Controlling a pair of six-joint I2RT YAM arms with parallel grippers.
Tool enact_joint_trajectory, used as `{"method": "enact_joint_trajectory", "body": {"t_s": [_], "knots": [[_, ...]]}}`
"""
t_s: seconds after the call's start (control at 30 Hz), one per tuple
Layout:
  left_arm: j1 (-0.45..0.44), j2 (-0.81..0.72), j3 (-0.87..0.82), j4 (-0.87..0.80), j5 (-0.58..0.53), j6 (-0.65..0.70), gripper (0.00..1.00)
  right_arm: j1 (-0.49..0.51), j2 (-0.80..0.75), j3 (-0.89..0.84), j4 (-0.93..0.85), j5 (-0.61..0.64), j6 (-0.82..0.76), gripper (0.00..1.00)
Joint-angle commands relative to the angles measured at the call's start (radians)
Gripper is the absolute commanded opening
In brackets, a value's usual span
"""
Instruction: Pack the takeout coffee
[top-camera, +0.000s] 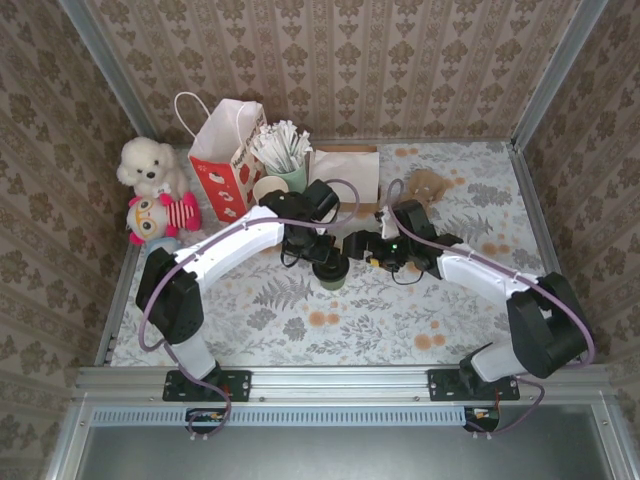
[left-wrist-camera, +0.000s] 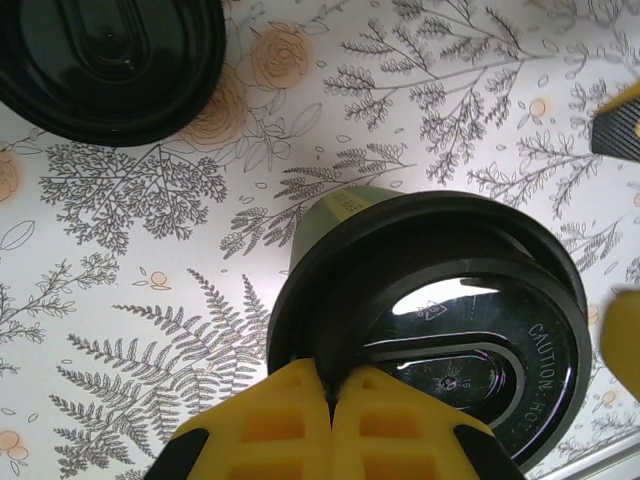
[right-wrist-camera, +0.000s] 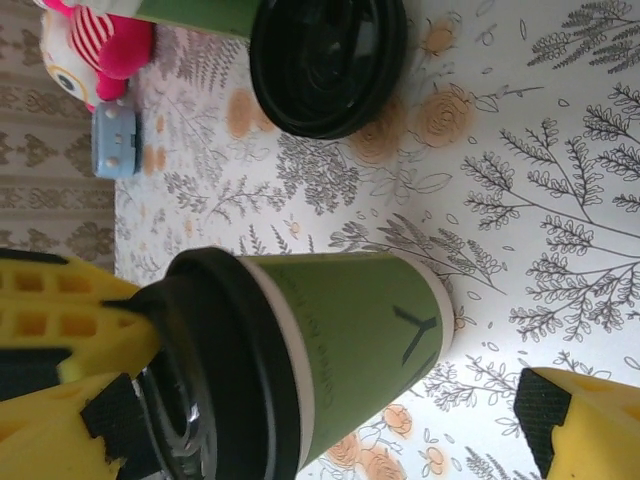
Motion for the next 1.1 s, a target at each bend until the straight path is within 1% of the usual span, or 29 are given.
{"method": "enact_joint_trajectory", "body": {"t_s": [0.0, 0.1, 0.2, 0.33, 0.5, 0.67, 0.87, 1.07], "knots": [[-0.014, 0.009, 0.04, -0.019, -0.026, -0.094, 0.01, 0.004, -0.028, -0.032, 0.01, 0.063, 0.018, 1.0], [-0.015, 0.028, 0.063, -0.029, -0.01, -0.102, 0.06, 0.003, -0.063, -0.043, 0.009, 0.083, 0.025, 1.0], [-0.015, 0.064, 0.093, -0.061, -0.001, -0.096, 0.06, 0.003, -0.066, -0.047, 0.003, 0.095, 0.027, 1.0], [-0.015, 0.082, 0.1, -0.062, 0.012, -0.098, 0.06, 0.003, -0.063, -0.049, -0.01, 0.098, 0.024, 1.0], [-0.016, 0.097, 0.107, -0.066, 0.018, -0.091, 0.1, 0.004, -0.075, -0.071, 0.017, 0.096, 0.029, 1.0], [-0.016, 0.096, 0.112, -0.047, 0.057, -0.094, 0.14, 0.003, -0.102, -0.079, 0.011, 0.099, 0.008, 1.0], [-0.015, 0.091, 0.143, -0.066, 0.048, -0.087, 0.23, 0.003, -0.112, -0.082, -0.004, 0.103, 0.001, 1.0], [-0.013, 0.077, 0.158, -0.075, 0.054, -0.084, 0.25, 0.003, -0.113, -0.08, 0.0, 0.105, 0.003, 1.0]]}}
